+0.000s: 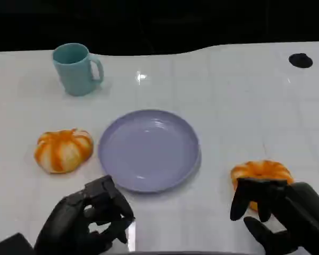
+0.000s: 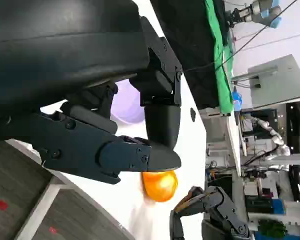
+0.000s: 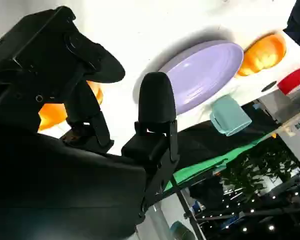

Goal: Grasp the bread from the table and place it into the plate.

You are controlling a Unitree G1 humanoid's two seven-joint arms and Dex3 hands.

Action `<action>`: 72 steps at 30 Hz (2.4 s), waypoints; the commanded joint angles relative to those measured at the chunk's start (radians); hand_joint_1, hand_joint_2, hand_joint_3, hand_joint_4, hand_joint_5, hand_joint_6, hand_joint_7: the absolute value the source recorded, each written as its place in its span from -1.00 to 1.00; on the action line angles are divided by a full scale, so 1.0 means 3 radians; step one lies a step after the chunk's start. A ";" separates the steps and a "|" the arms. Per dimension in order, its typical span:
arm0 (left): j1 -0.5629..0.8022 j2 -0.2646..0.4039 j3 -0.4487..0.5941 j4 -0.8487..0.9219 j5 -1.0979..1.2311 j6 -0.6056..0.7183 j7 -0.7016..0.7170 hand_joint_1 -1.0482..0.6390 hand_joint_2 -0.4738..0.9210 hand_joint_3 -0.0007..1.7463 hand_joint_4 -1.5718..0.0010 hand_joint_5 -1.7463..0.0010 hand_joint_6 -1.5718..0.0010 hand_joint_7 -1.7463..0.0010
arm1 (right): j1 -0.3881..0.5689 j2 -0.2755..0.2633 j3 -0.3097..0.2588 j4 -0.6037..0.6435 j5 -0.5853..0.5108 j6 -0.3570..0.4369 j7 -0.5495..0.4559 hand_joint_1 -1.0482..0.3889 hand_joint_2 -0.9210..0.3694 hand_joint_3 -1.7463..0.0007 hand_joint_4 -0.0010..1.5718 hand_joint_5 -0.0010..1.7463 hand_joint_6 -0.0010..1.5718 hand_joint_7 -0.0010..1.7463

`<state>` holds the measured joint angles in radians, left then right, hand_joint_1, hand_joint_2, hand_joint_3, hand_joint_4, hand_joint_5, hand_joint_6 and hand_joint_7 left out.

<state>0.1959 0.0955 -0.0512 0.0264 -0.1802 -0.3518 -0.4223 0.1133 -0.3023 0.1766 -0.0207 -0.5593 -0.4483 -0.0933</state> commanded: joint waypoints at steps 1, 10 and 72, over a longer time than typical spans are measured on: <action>-0.0004 0.0045 0.0023 -0.0002 0.0007 -0.0025 0.0006 -0.40 1.00 -0.66 0.15 -1.00 0.24 -0.75 | -0.0008 -0.0020 -0.0017 -0.0012 0.0032 -0.0001 -0.0008 0.45 0.01 -0.45 0.01 1.00 -0.19 0.73; -0.0005 0.0048 0.0025 0.0006 -0.0002 -0.0017 0.0000 -0.41 1.00 -0.66 0.15 -1.00 0.24 -0.74 | -0.0010 -0.0017 -0.0017 -0.0015 0.0016 0.0016 -0.0013 0.44 0.01 -0.45 0.01 1.00 -0.19 0.73; 0.0003 0.0053 0.0041 -0.0009 0.0004 0.0008 0.0004 -0.45 1.00 -0.67 0.16 -1.00 0.23 -0.71 | -0.0355 -0.0428 0.0203 -0.0904 -0.1529 0.1649 0.1263 -0.37 -0.85 1.00 -0.90 -0.60 -0.67 -1.00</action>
<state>0.1945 0.1005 -0.0435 0.0391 -0.1822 -0.3566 -0.4305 0.0336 -0.4255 0.2261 -0.3309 -1.0086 0.0380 0.2931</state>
